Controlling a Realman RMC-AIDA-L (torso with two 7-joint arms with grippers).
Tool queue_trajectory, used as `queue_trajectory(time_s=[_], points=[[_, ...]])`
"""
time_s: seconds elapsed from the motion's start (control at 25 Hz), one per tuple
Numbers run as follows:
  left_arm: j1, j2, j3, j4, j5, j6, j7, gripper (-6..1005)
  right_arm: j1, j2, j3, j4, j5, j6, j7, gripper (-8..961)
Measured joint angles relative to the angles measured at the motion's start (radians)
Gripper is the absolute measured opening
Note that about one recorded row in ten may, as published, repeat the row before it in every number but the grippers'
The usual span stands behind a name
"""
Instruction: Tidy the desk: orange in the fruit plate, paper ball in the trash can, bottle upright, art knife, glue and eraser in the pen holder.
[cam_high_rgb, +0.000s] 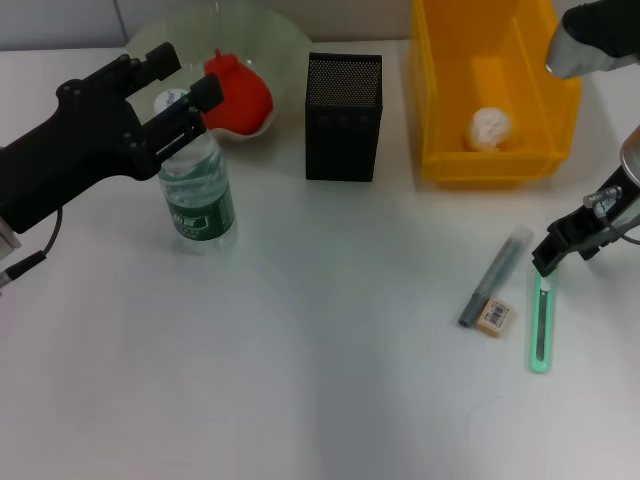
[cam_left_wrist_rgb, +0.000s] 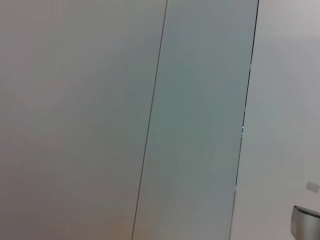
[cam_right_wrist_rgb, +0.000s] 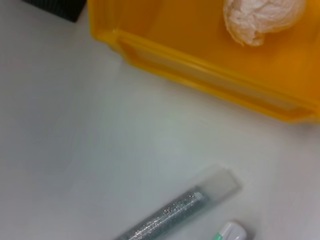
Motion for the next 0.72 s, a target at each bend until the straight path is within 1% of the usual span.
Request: queue_trajectory(time_s=[0.2, 0.72], points=[[0.000, 0.000, -0.001, -0.004, -0.003, 0.001, 0.000, 600, 0.003, 0.000, -0.007, 0.004, 0.000, 0.012, 0.001, 593], [-0.005, 0.000, -0.014, -0.032, -0.006, 0.001, 0.011, 600, 0.047, 0.004, -0.009, 0.091, 0.024, 0.049, 0.002, 593]])
